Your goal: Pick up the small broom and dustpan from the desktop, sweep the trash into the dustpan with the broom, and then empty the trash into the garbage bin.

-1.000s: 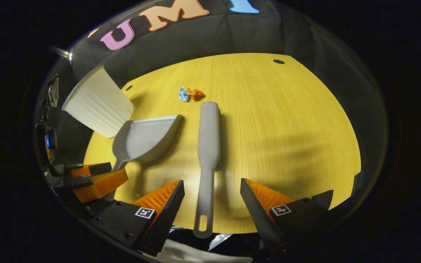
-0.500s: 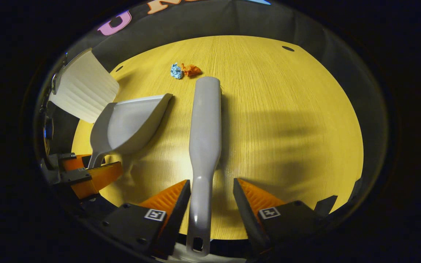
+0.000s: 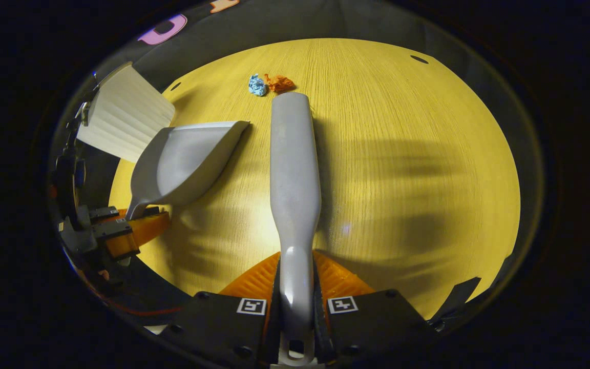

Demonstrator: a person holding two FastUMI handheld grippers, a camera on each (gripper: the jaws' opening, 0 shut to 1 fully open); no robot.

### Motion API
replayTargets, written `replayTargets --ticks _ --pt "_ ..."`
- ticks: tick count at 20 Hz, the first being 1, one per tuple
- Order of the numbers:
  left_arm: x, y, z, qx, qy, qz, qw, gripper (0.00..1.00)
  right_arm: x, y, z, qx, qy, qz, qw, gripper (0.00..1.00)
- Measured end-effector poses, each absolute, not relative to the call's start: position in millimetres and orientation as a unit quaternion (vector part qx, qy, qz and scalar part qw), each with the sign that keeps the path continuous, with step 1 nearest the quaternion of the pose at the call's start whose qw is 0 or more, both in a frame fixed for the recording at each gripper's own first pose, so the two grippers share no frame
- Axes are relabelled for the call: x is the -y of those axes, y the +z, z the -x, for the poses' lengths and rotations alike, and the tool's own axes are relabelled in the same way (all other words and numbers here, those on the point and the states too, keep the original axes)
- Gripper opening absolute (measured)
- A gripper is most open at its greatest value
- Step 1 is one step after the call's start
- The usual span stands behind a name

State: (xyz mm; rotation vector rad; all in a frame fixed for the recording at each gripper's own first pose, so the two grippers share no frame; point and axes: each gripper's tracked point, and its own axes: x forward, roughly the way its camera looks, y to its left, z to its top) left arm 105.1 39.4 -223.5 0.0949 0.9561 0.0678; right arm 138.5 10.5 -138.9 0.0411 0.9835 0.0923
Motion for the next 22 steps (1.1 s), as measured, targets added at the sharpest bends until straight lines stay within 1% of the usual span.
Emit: replayTargets --ticks 2,5,6,7,8,9,10,13,17,18,19,20,21,22 --pt "-40.7 -221.2 -104.8 -0.451 0.014 -0.042 0.892 0.28 -7.2 -132.7 -137.7 -0.467 0.047 -0.02 0.883 0.28" --pt "-43.9 -199.7 -114.8 -0.404 -0.014 -0.054 0.913 0.27 1.2 -104.2 -136.5 -0.439 0.056 -0.018 0.896 0.27" --pt "-46.0 -196.5 -115.2 -0.401 -0.02 -0.059 0.914 0.27 5.1 -93.1 -137.7 -0.433 0.056 -0.009 0.9 0.24" --pt "-49.1 -186.9 -117.9 -0.385 -0.031 -0.071 0.92 0.29 10.3 -79.9 -144.4 -0.423 0.054 0.0 0.905 0.27" --pt "-52.9 -180.1 -117.0 -0.38 -0.039 -0.084 0.92 0.29 18.1 -68.4 -152.5 -0.419 0.049 0.015 0.906 0.27" --pt "-56.5 -171.8 -114.5 -0.375 -0.054 -0.101 0.92 0.27 25.6 -56.5 -163.9 -0.416 0.043 0.032 0.908 0.23" --pt "-57.9 -166.8 -114.2 -0.374 -0.067 -0.115 0.918 0.27 32.5 -46.5 -176.6 -0.41 0.037 0.051 0.91 0.27" --pt "-55.8 -161.7 -112.8 -0.38 -0.107 -0.141 0.908 0.27 44.4 -19.6 -222.9 -0.4 0.018 0.117 0.909 0.27" --pt "-58.0 -162.6 -113.3 -0.391 -0.115 -0.164 0.898 0.27 38.1 -2.7 -285.5 -0.382 0.009 0.205 0.901 0.27" --pt "-58.1 -164.3 -112.0 -0.394 -0.118 -0.167 0.896 0.27 36.2 -2.6 -297.9 -0.377 0.008 0.23 0.897 0.27" --pt "-59.4 -166.6 -110.5 -0.399 -0.119 -0.169 0.894 0.29 35.4 -1.6 -309.8 -0.374 0.006 0.256 0.891 0.27" --pt "-61.6 -169.1 -109.1 -0.404 -0.119 -0.171 0.891 0.29 34.5 -0.1 -318.9 -0.374 0.003 0.28 0.884 0.27" --pt "-63.4 -171.6 -106.5 -0.41 -0.119 -0.174 0.887 0.27 30.5 -0.5 -323.8 -0.378 0.008 0.294 0.878 0.23" --pt "-62.9 -170.9 -107.2 -0.408 -0.122 -0.17 0.889 0.29 22.1 -1.4 -321.4 -0.384 0.024 0.297 0.874 0.27"
